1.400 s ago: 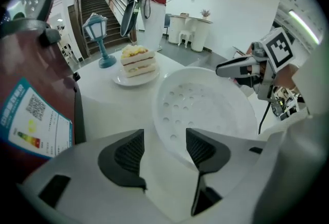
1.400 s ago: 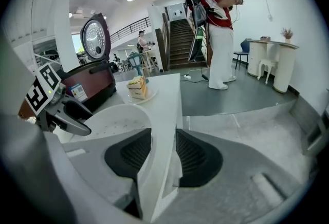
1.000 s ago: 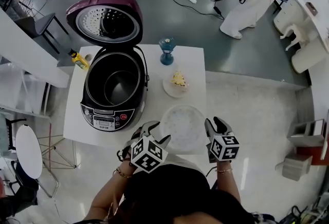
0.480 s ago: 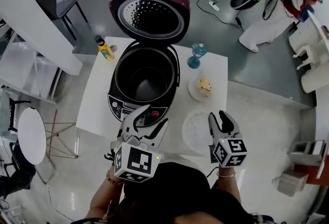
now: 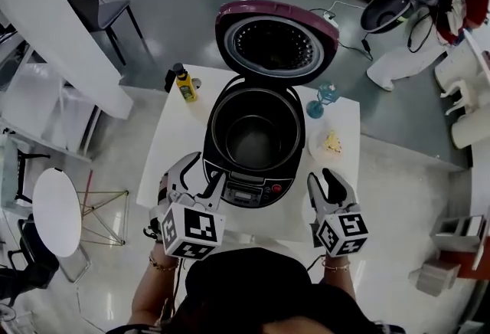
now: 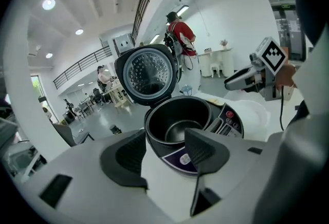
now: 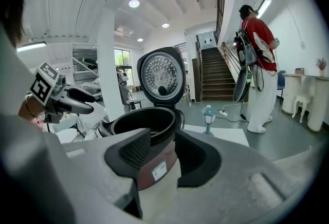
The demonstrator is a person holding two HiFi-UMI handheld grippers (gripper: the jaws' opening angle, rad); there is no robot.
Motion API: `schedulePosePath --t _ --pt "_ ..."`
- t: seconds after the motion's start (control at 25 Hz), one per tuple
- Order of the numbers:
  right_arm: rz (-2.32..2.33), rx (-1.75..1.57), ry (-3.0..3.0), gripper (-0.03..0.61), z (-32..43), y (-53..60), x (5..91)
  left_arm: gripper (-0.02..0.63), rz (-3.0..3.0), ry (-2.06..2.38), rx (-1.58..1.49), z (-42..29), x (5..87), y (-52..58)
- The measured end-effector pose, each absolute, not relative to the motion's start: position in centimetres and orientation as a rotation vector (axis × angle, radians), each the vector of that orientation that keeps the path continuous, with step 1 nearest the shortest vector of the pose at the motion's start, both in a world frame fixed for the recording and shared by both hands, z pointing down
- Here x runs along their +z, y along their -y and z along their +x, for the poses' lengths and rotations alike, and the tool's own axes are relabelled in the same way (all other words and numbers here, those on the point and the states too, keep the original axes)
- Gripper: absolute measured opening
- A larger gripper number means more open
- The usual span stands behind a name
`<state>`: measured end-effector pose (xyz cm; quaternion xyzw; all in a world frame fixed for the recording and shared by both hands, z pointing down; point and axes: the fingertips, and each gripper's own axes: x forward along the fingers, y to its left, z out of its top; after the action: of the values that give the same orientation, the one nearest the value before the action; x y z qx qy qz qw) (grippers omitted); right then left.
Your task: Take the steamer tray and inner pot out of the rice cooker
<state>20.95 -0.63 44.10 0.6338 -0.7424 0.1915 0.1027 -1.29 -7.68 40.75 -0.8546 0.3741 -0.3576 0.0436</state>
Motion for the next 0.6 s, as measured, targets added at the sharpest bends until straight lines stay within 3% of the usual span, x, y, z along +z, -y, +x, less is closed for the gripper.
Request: schedulePosePath --t 0.6 --pt "1.729 0.454 1.860 0.140 17.8 8.8 45.6 0.227 -2.711 -0.850 -1.330 -1.6 46.3 15.2"
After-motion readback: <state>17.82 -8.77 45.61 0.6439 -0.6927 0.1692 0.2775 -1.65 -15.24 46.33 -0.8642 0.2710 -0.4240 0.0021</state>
